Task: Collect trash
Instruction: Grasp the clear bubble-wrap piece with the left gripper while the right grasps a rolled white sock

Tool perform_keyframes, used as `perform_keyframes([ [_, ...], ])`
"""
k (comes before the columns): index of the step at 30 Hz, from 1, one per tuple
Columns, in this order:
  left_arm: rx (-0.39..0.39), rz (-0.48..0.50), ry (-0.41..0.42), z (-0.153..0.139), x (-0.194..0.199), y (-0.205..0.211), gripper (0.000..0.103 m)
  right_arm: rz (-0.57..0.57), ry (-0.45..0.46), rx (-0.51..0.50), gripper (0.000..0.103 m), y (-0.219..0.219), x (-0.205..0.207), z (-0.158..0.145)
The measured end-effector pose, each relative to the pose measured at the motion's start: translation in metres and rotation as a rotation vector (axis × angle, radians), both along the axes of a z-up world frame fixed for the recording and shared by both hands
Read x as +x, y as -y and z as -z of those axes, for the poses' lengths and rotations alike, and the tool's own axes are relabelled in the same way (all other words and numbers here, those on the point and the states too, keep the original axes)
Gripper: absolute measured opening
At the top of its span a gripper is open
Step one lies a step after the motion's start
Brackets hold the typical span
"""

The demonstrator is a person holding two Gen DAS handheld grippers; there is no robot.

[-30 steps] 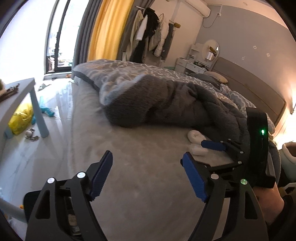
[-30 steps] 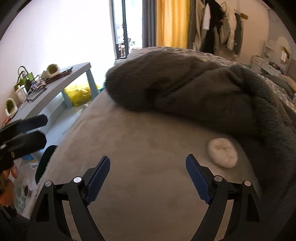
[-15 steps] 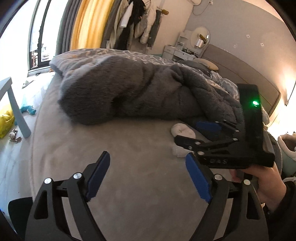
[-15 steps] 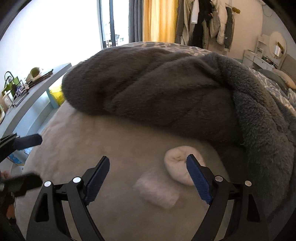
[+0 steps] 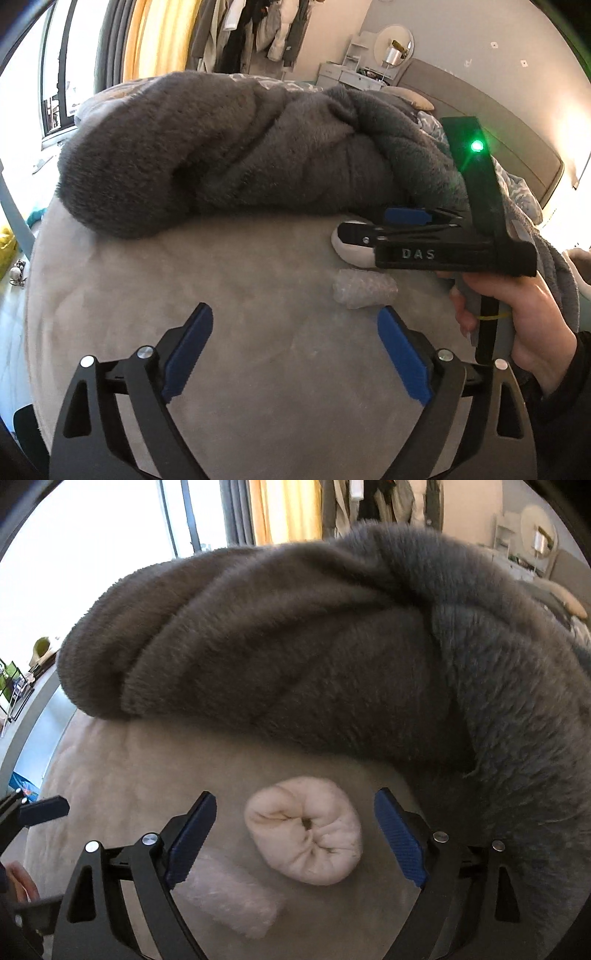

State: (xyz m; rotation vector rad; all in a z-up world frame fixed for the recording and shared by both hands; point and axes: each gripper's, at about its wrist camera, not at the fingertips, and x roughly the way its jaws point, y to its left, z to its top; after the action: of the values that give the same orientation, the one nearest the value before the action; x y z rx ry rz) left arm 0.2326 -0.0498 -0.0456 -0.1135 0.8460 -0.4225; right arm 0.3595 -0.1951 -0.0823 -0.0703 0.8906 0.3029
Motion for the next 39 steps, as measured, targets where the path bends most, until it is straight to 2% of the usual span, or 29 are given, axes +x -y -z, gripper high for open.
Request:
perform_keyframes([
  [6,0.025,0.062,-0.025,0.013,0.003,0.023,0.093,0.013,-0.019,-0.006,0.088,0.004,0.007,0.010],
  [11,0.017,0.094,-0.043,0.021,0.003,0.038,0.093,0.007,-0.032,-0.022,0.088,0.003,0.009,0.020],
  [12,0.017,0.098,-0.045,0.022,0.003,0.041,0.093,0.006,-0.029,-0.025,0.086,0.003,0.009,0.020],
  [14,0.013,0.110,-0.046,0.023,0.003,0.046,0.093,-0.005,-0.035,-0.006,0.073,-0.001,0.009,0.020],
  [20,0.006,0.127,-0.052,0.026,0.006,0.062,0.093,-0.035,-0.029,-0.007,0.060,0.003,0.004,0.024],
  [28,0.036,0.102,-0.041,0.031,0.012,0.078,0.093,-0.027,0.054,0.116,0.058,0.040,-0.020,-0.007],
  [35,0.050,0.079,-0.049,0.039,0.021,0.096,0.092,-0.046,0.117,0.159,0.058,0.059,-0.039,-0.032],
  [39,0.068,0.063,-0.048,0.039,0.024,0.105,0.090,-0.053,0.130,0.224,0.058,0.070,-0.047,-0.041],
])
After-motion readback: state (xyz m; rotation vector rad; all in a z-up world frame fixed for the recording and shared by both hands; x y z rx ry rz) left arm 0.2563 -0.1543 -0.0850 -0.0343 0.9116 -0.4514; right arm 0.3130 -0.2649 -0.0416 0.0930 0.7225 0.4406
